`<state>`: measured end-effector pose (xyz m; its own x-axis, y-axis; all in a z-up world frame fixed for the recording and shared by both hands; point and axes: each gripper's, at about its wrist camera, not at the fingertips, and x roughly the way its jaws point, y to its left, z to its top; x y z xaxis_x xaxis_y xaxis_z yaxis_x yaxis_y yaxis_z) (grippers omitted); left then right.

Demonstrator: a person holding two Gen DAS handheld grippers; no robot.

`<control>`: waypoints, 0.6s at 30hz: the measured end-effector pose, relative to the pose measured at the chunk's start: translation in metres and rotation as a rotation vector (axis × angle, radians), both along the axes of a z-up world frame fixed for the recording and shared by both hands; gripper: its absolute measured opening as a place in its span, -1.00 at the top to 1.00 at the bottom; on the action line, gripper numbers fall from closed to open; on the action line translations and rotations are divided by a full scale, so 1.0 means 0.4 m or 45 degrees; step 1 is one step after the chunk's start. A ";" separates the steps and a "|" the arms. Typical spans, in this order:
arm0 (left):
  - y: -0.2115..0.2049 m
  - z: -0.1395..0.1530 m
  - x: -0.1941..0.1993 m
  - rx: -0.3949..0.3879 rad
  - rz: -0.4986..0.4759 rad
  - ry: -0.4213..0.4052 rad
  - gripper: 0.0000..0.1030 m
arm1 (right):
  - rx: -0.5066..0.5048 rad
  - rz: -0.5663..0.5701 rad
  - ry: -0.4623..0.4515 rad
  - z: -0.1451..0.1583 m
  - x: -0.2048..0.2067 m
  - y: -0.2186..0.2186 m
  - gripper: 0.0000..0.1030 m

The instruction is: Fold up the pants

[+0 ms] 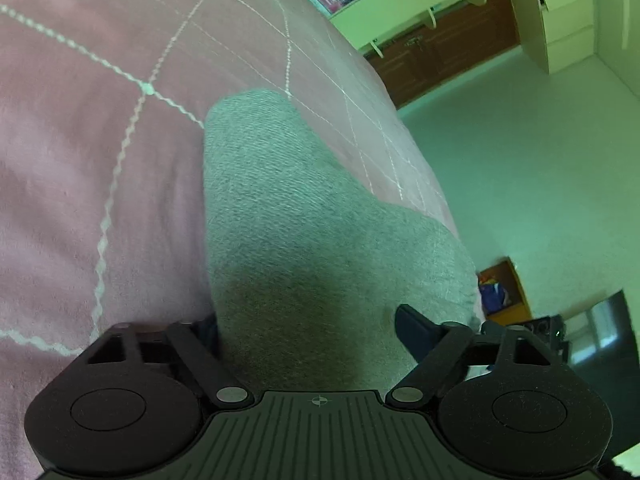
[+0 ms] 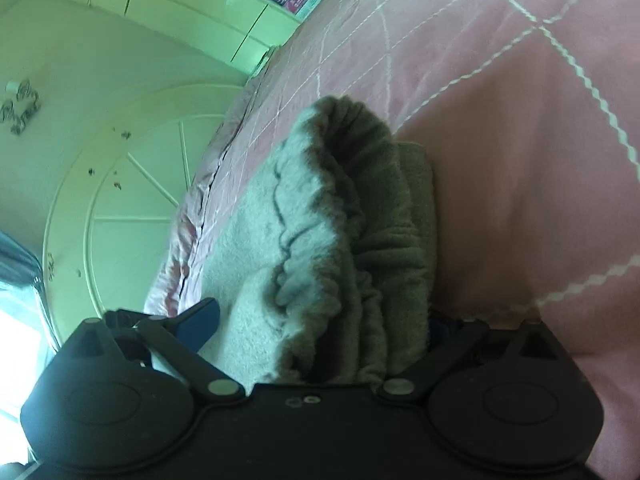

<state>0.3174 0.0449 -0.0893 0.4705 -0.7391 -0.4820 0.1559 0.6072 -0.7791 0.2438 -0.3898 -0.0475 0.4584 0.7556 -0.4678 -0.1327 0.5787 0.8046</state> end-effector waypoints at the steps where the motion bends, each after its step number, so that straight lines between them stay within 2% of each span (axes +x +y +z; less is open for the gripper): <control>1: 0.001 -0.007 0.002 -0.015 0.005 0.004 -0.41 | -0.034 -0.009 0.006 0.000 -0.002 -0.002 -0.34; 2: 0.003 -0.014 0.004 -0.031 0.010 0.009 -0.32 | -0.065 -0.019 0.020 -0.002 -0.004 -0.002 -0.01; 3: 0.008 -0.023 0.002 -0.053 0.010 0.013 -0.27 | -0.064 -0.025 0.027 -0.007 -0.008 -0.005 0.03; 5: 0.007 -0.038 -0.002 -0.073 -0.009 0.027 0.09 | -0.061 -0.007 0.021 -0.002 -0.014 0.000 0.13; 8: 0.006 -0.050 -0.020 -0.120 0.006 -0.015 0.30 | -0.007 -0.016 -0.010 0.016 -0.025 -0.004 0.26; 11: 0.015 -0.045 -0.030 -0.191 0.025 -0.071 0.47 | -0.006 0.007 -0.078 0.067 -0.032 0.001 0.30; 14: 0.022 -0.001 -0.014 -0.197 0.011 -0.136 0.48 | 0.010 0.068 -0.146 0.132 -0.009 0.019 0.31; 18: 0.068 0.079 0.053 -0.170 0.029 -0.223 0.48 | 0.012 0.125 -0.215 0.200 0.070 0.054 0.32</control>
<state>0.3388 0.0719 -0.0578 0.5559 -0.7790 -0.2903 0.2833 0.5058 -0.8148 0.2719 -0.3680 0.0327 0.4536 0.8045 -0.3835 -0.3220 0.5492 0.7712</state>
